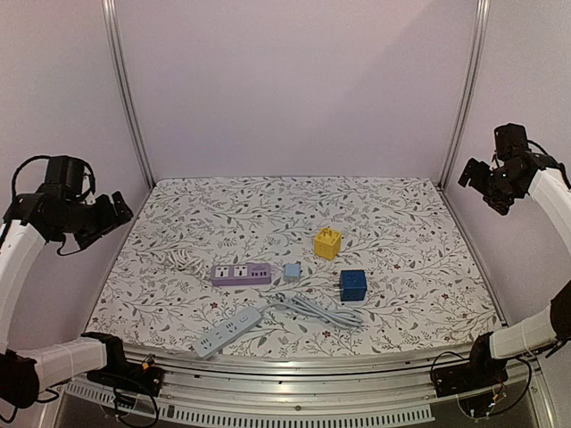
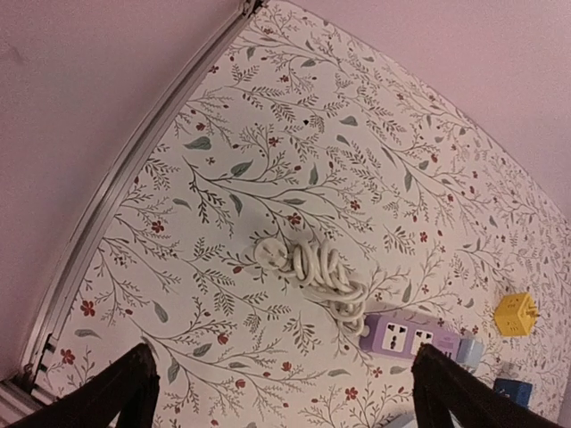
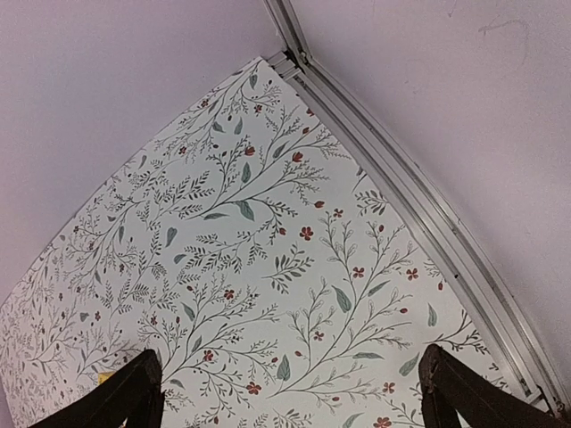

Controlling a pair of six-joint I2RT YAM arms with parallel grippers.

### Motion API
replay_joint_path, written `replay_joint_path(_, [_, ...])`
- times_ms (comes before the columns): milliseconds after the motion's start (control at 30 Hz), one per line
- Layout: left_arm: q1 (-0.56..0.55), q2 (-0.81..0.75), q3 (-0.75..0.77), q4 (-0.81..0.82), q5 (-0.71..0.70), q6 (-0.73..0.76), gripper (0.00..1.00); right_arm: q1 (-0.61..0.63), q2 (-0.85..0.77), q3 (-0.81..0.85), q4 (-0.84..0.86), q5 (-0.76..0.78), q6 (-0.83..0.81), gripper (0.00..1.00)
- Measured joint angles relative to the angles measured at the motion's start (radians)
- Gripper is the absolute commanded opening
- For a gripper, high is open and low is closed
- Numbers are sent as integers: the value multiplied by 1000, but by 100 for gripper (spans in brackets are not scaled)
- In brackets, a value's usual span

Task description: Insert the plug

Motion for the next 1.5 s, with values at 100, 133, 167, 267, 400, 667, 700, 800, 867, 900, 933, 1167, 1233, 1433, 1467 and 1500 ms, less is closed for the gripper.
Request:
replay_joint_path(100, [-44, 4, 0, -13, 15, 2, 100, 0, -2, -3, -12, -16, -15, 99])
replay_joint_path(133, [-65, 8, 0, -16, 18, 1, 100, 0, -2, -3, -18, -19, -20, 99])
replay_joint_path(167, [-87, 14, 0, -20, 19, 1, 100, 0, -2, -3, -24, -22, -25, 99])
replay_joint_path(267, [-149, 37, 2, -37, 16, 1, 100, 0, -2, -5, -43, -37, -37, 99])
replay_joint_path(400, [-234, 79, 21, -54, 5, 0, 100, 0, -2, -14, -66, -85, -61, 99])
replay_joint_path(667, [-422, 187, 101, -64, -58, -4, 99, 13, -30, -126, -69, -237, -100, 99])
replay_joint_path(700, [-444, 201, 109, -65, -69, -6, 99, 20, -37, -143, -72, -250, -103, 99])
replay_joint_path(800, [-508, 242, 123, -65, -93, -10, 99, 62, -48, -169, -90, -269, -106, 99])
replay_joint_path(867, [-549, 269, 128, -63, -108, -14, 99, 103, -55, -184, -96, -283, -107, 99])
replay_joint_path(900, [-568, 281, 129, -63, -114, -16, 99, 121, -59, -193, -97, -289, -107, 99])
replay_joint_path(933, [-587, 291, 129, -61, -119, -19, 99, 137, -63, -206, -98, -296, -106, 99])
replay_joint_path(1167, [-695, 358, 149, -53, -141, -29, 99, 217, -73, -267, -106, -336, -72, 99])
replay_joint_path(1233, [-726, 380, 163, -49, -143, -28, 99, 246, -72, -270, -107, -340, -58, 99])
replay_joint_path(1433, [-853, 479, 244, -21, -145, 33, 99, 288, -72, -281, -106, -340, -23, 99])
replay_joint_path(1467, [-870, 498, 260, -16, -145, 47, 99, 294, -72, -286, -106, -341, -15, 99])
replay_joint_path(1500, [-891, 523, 282, -10, -146, 66, 100, 300, -72, -292, -106, -342, -8, 99])
